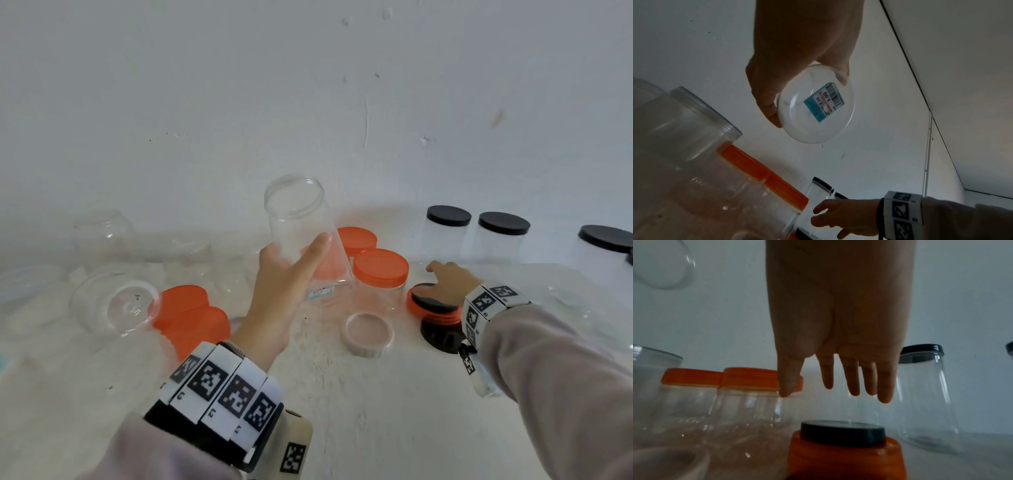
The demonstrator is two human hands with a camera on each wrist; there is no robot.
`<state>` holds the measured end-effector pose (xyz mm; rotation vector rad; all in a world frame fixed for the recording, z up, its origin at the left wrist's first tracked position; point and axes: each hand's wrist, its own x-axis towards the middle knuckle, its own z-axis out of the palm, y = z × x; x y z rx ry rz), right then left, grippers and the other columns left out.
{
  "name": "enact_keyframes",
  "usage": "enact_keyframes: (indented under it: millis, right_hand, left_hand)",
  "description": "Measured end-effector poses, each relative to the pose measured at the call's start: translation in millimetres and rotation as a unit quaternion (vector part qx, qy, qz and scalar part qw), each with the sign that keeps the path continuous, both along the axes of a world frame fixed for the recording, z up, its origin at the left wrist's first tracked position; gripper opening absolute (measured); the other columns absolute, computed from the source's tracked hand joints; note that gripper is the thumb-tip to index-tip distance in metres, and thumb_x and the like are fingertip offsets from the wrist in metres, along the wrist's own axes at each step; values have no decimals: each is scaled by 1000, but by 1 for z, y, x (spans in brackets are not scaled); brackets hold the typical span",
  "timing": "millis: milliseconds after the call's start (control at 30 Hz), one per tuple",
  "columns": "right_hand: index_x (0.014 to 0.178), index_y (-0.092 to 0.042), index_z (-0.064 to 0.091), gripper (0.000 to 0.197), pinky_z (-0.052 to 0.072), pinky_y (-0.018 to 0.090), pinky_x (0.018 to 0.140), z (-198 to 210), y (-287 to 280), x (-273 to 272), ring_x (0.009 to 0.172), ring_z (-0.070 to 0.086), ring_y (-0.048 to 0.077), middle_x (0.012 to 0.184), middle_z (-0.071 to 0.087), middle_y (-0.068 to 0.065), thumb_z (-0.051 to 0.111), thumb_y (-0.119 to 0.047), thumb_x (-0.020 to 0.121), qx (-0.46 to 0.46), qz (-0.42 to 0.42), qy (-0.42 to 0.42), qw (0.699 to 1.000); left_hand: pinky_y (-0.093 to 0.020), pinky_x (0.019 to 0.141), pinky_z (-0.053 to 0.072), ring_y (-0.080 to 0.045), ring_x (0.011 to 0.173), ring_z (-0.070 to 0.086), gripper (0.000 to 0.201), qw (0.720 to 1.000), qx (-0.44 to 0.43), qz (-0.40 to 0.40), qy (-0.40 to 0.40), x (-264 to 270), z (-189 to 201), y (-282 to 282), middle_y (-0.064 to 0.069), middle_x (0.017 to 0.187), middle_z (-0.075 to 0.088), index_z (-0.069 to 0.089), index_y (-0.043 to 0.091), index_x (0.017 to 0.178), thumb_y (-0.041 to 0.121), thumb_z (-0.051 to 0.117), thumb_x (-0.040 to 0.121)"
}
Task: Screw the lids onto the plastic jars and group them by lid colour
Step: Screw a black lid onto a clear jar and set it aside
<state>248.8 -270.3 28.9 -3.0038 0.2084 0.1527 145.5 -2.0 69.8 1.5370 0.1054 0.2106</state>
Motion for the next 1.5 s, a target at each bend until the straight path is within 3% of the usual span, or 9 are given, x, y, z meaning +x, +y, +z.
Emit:
enact_keyframes:
  millis: [233,367,567,767,1000,1100,1167,1300,1500]
  right_hand:
    - [145,-17,29,66,38,40,101,-19,-2,-2,128,40,35,143,36,16,50,-53,94,-9,-22,46,999]
    - [140,-14,33,64,41,39,98,-23,-1,-4,123,46,34,138,41,16,54,-51,92,16,-30,44,998]
    - [127,-17,42,62,41,43,99,-20,-4,-11,120,42,33,129,44,14,65,-55,83,11,-39,-6,999]
    - [133,-16,38,73,40,39,90,-6,-8,-10,115,40,32,118,41,11,73,-44,76,149,-35,-108,982]
    - [126,-46,37,77,49,30,76,43,9,-23,92,50,17,116,33,0,81,-44,63,315,107,-66,941]
    - [115,-60,42,73,52,33,86,65,28,-39,103,55,18,118,39,-7,77,-55,52,304,202,0,931]
    - [107,-69,39,65,50,23,81,79,41,-50,104,55,7,117,42,-18,76,-51,57,282,256,41,924]
    - [137,-55,33,77,40,13,78,100,62,-61,101,47,-13,114,41,-38,75,-35,77,205,343,81,913]
    - [139,-55,31,78,42,36,100,122,93,-76,120,41,15,124,41,-16,74,-39,76,50,399,119,908]
  left_hand:
    - [-38,98,44,-10,111,55,107,997,51,-26,46,-6,-22,-9,13,118,52,25,31,144,77,61,53]
    - [-19,76,40,0,103,50,88,991,90,-63,73,-10,-34,-9,21,113,46,27,39,132,64,73,61]
    - [-40,108,33,-15,132,30,100,969,198,-110,93,-12,-51,-7,13,132,36,23,33,145,58,74,62]
    - [-15,72,38,-5,109,42,106,955,235,-156,87,-15,-66,-13,12,125,35,14,36,143,33,85,65]
    - [-16,75,39,-10,118,41,83,949,233,-196,79,-11,-72,-18,14,121,38,29,32,123,18,85,63]
    - [-10,81,36,-3,121,36,92,946,218,-234,45,-15,-67,-20,19,128,36,25,37,128,14,84,63]
    - [-3,77,38,12,115,40,84,942,214,-257,18,-19,-62,-19,37,119,42,29,44,119,7,83,67]
    - [6,70,38,34,94,42,76,944,167,-286,-8,-24,-53,-15,55,99,47,34,50,111,5,81,72]
    - [1,75,41,21,104,50,71,969,129,-204,-50,-26,-53,-16,38,112,57,42,47,119,20,84,69]
